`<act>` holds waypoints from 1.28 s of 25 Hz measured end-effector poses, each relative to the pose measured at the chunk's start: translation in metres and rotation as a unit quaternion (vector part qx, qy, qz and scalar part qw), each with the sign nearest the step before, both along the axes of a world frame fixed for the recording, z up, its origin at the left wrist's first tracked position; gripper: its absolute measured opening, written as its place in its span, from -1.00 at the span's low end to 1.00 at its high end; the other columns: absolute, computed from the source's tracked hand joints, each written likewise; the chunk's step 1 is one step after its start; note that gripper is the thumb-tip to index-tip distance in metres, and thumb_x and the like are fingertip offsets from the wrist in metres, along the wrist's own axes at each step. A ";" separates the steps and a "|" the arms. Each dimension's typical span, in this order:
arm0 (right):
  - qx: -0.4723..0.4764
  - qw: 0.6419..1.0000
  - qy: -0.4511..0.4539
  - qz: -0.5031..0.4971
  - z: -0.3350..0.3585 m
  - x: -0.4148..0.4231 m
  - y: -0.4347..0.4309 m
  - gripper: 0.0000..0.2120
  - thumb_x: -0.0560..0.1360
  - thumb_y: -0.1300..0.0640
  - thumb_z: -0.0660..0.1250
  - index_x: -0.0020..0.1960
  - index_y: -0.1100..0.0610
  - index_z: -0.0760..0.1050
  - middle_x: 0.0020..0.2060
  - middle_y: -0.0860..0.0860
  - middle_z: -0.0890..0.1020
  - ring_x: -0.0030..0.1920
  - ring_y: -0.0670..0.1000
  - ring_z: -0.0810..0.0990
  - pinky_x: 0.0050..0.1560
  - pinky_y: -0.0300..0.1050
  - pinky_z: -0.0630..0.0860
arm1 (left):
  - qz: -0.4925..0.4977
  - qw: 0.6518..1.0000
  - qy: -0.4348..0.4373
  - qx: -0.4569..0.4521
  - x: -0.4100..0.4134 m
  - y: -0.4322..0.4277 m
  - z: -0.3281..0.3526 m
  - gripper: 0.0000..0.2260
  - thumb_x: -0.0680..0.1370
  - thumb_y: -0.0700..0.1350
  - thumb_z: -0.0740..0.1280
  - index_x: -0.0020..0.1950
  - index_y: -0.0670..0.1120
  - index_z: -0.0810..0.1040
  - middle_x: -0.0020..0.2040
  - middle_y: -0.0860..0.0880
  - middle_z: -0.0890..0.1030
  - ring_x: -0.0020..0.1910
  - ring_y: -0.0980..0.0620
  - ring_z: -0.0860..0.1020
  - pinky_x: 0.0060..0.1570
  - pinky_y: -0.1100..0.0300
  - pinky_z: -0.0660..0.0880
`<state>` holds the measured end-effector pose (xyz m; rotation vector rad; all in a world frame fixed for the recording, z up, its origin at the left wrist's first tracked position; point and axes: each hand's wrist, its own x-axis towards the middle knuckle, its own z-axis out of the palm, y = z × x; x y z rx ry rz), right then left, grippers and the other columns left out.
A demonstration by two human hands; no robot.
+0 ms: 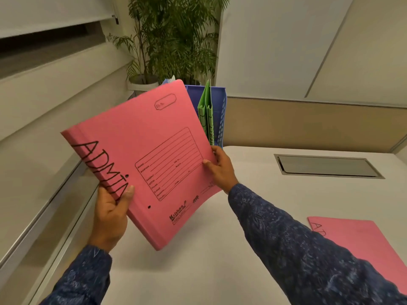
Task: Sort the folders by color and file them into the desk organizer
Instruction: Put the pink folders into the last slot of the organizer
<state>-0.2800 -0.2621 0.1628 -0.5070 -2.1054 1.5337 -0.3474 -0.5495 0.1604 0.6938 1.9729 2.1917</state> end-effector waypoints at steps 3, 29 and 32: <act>0.009 0.999 -0.014 0.031 0.011 -0.027 -0.009 -0.59 0.58 0.25 0.29 0.41 0.19 0.33 0.31 0.06 0.49 0.26 0.01 0.49 0.36 0.05 0.45 | 0.049 0.995 0.061 0.057 0.000 0.006 0.027 -0.60 0.56 -0.08 0.31 0.33 0.27 0.39 0.18 0.17 0.62 0.19 0.10 0.60 0.07 0.22 0.60; 0.142 0.980 -0.137 0.040 -0.023 -0.069 -0.017 -0.09 0.41 -0.14 0.49 0.58 0.06 0.08 0.53 -0.02 0.24 0.48 0.01 0.28 0.48 0.02 0.28 | 0.172 0.969 0.165 0.071 -0.086 0.207 0.081 -0.71 0.62 -0.27 0.22 0.34 -0.21 0.37 0.03 0.25 0.52 -0.03 0.43 0.54 -0.04 0.49 0.47; 0.179 0.969 -0.164 0.044 -0.029 -0.079 -0.014 -0.16 0.47 -0.16 0.41 0.58 0.05 0.06 0.53 -0.01 0.27 0.48 0.02 0.30 0.46 0.01 0.30 | 0.189 0.965 0.167 0.069 -0.087 0.212 0.075 -0.76 0.62 -0.27 0.23 0.29 -0.17 0.39 -0.01 0.27 0.51 -0.06 0.45 0.53 -0.13 0.55 0.45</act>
